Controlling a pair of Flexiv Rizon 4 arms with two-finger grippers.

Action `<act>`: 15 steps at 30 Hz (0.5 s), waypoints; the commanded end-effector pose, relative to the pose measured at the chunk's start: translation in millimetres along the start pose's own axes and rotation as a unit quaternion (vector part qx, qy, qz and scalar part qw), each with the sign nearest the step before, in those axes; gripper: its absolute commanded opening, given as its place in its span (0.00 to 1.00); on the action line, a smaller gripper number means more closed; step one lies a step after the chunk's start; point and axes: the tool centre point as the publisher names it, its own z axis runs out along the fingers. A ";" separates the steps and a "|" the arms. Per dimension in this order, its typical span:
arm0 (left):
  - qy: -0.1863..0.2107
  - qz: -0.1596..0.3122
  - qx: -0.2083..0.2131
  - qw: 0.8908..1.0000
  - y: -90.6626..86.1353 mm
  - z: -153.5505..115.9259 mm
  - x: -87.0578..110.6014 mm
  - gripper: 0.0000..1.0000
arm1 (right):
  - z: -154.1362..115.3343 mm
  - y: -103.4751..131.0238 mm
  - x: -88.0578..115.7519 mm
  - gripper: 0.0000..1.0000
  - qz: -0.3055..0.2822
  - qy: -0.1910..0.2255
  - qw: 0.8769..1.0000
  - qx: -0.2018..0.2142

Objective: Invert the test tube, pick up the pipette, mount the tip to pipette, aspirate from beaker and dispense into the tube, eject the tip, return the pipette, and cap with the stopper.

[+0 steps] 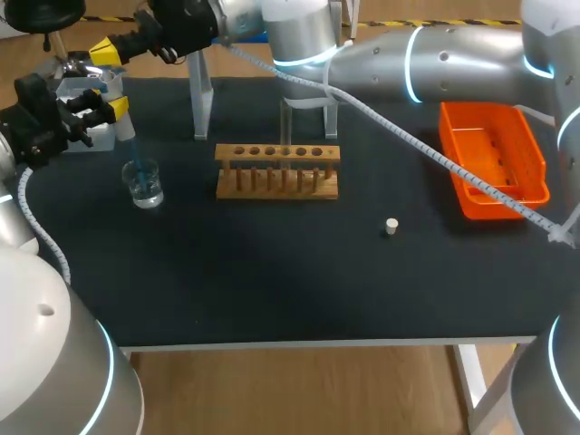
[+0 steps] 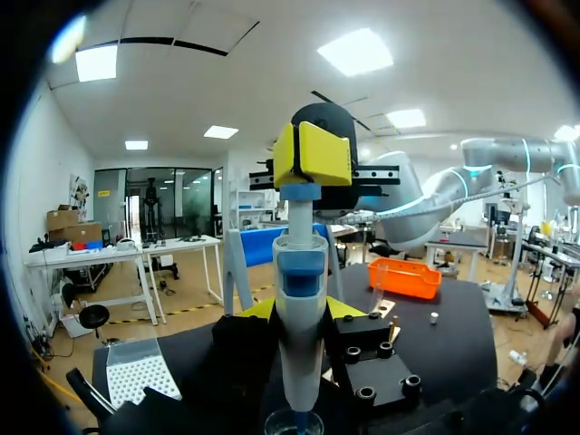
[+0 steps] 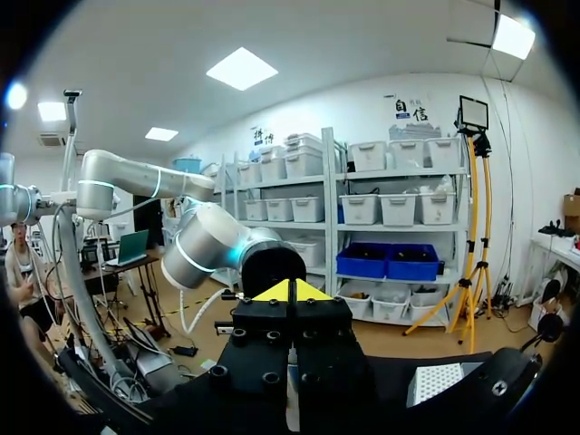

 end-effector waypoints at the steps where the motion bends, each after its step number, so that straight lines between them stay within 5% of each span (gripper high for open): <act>1: -0.001 0.000 0.000 1.000 0.3 0.7 0.2 0.00 | -0.7 -2.8 -7.8 0.00 0.002 0.041 0.999 0.002; 15: -0.001 0.000 0.000 1.000 0.3 0.7 0.2 0.00 | -0.6 -10.6 -8.3 0.00 0.011 0.039 0.999 0.009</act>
